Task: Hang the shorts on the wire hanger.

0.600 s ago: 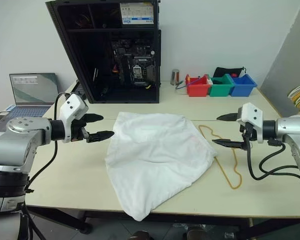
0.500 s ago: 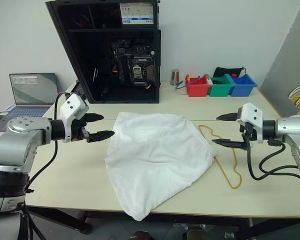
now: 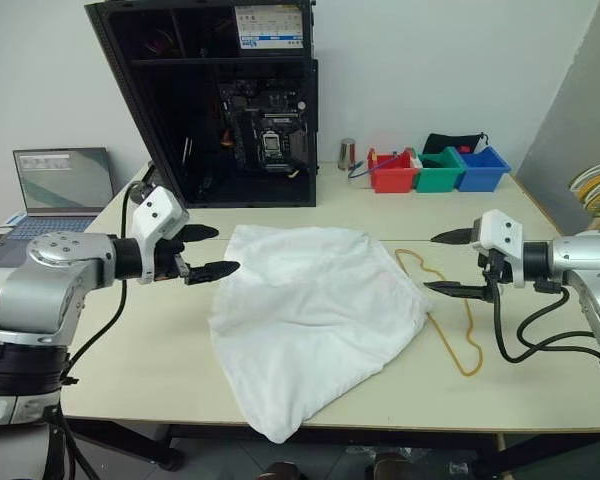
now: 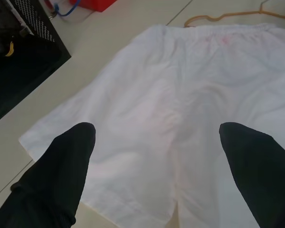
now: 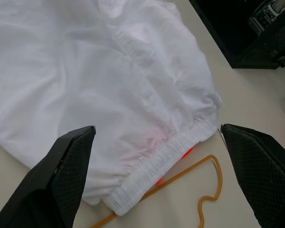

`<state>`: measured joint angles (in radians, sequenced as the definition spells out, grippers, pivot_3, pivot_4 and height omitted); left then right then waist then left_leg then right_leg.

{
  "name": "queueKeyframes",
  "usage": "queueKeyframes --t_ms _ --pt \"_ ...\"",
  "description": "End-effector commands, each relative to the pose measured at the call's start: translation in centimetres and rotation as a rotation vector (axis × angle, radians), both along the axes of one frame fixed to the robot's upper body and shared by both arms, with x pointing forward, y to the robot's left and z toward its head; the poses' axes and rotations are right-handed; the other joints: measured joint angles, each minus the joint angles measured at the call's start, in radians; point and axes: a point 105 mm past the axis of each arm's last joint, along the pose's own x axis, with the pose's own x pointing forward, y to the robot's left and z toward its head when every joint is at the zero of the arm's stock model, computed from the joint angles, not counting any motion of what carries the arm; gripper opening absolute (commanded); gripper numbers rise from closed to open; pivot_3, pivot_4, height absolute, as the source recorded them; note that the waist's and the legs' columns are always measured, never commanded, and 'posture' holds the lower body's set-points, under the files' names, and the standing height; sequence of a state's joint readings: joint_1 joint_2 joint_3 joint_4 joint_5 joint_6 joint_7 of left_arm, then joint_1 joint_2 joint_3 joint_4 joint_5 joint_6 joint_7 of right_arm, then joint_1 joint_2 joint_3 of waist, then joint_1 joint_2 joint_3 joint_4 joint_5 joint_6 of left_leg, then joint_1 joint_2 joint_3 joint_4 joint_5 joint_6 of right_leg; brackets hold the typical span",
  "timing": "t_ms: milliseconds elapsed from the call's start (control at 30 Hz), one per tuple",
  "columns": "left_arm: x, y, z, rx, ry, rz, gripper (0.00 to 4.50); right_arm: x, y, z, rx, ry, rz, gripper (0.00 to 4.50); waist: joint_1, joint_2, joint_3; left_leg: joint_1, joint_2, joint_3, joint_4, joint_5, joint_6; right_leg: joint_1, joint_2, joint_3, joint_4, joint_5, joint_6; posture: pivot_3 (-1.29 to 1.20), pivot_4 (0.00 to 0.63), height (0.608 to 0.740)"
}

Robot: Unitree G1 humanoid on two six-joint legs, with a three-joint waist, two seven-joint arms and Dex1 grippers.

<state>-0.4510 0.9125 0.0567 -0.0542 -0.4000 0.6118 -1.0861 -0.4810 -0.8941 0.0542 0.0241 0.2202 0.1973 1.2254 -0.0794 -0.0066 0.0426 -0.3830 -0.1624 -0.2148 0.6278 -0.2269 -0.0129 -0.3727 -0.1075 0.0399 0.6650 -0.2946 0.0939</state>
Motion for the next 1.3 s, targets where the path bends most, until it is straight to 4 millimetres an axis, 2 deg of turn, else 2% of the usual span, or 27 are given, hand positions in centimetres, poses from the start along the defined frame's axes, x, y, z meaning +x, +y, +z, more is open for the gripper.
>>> queueKeyframes --t_ms 33,100,233,367,500,633,733,867,1033,1133,1300 --pt "-0.8 -1.6 0.6 -0.026 -0.001 -0.068 4.5 -0.4 -0.1 0.3 -0.051 -0.042 0.046 4.49 -0.001 0.0 0.0 0.0 0.0 0.0 0.0 0.0 0.0 0.0 0.0 0.0 0.0 0.0 0.0 -0.08 0.0 0.74" --pt "-1.3 -2.2 0.3 -0.044 0.02 -0.09 4.5 -0.6 -0.2 -0.2 -0.078 -0.047 0.068 4.49 -0.001 0.0 0.0 0.0 0.0 0.0 0.0 0.0 0.0 0.0 0.0 0.0 0.0 0.0 0.0 -0.08 0.0 0.74" --pt "-3.8 -6.5 -2.4 0.004 0.095 -0.301 4.5 -1.2 0.2 -2.1 -0.177 -0.055 0.181 4.49 -0.002 0.0 0.0 0.001 0.0 0.002 0.0 0.0 0.001 0.001 0.0 0.001 0.0 0.0 0.0 -0.08 0.0 0.74" --pt "-4.7 -8.5 -4.0 -0.002 0.152 -0.399 4.5 -0.8 0.5 -3.0 -0.217 -0.075 0.233 4.49 -0.003 -0.002 0.001 0.001 0.001 0.003 0.001 -0.001 0.001 0.001 0.0 0.002 0.0 0.001 0.0 -0.08 0.0 0.74" --pt "-5.4 -9.4 -5.2 0.001 0.202 -0.462 4.5 -0.6 0.6 -3.9 -0.254 -0.089 0.275 4.49 -0.005 -0.001 0.001 0.001 0.002 0.004 0.001 -0.001 0.001 0.002 0.002 0.003 0.0 0.002 -0.001 -0.09 0.0 0.74" --pt "-6.5 -11.5 -8.1 0.024 0.251 -0.56 4.5 -0.5 1.1 -5.9 -0.334 -0.119 0.363 4.49 -0.004 -0.002 0.0 0.002 0.002 0.004 0.001 -0.001 0.001 0.002 0.002 0.003 -0.001 0.002 -0.001 -0.11 0.0 0.74" --pt "-7.4 -12.7 -9.5 0.037 0.275 -0.633 4.5 -0.5 1.6 -6.8 -0.385 -0.156 0.442 4.49 -0.005 -0.002 0.0 0.002 0.002 0.005 0.001 -0.001 0.001 0.003 0.002 0.003 -0.002 0.002 -0.001 -0.11 0.0 0.74" --pt "-8.3 -12.6 -10.8 0.083 0.31 -0.712 4.5 -1.1 1.8 -7.9 -0.427 -0.169 0.539 4.49 -0.009 -0.002 0.001 0.002 0.002 0.005 0.001 -0.001 0.001 0.002 0.002 0.004 -0.001 0.003 -0.002 -0.12 0.02 0.74" --pt "-9.7 -11.3 -12.2 0.168 0.323 -0.787 4.5 -1.1 2.4 -8.5 -0.405 -0.172 0.556 4.49 -0.011 -0.002 0.001 0.003 0.003 0.005 0.001 -0.001 0.001 0.003 0.003 0.004 -0.001 0.003 -0.002 -0.12 0.029 0.74" --pt "-11.0 -9.7 -14.4 0.28 0.303 -0.837 4.5 -0.2 3.4 -8.7 -0.383 -0.191 0.532 4.49 -0.012 -0.002 0.001 0.004 0.003 0.006 0.0 -0.001 0.001 0.002 0.004 0.005 -0.001 0.003 -0.003 -0.11 0.026 0.74" --pt "-10.6 -8.7 -15.1 0.328 0.267 -0.84 4.5 0.4 3.5 -9.4 -0.414 -0.189 0.535 4.49 -0.006 -0.001 0.0 0.005 0.004 0.004 0.0 -0.001 0.001 0.003 0.005 0.005 -0.001 0.004 -0.004 -0.11 0.013 0.74"
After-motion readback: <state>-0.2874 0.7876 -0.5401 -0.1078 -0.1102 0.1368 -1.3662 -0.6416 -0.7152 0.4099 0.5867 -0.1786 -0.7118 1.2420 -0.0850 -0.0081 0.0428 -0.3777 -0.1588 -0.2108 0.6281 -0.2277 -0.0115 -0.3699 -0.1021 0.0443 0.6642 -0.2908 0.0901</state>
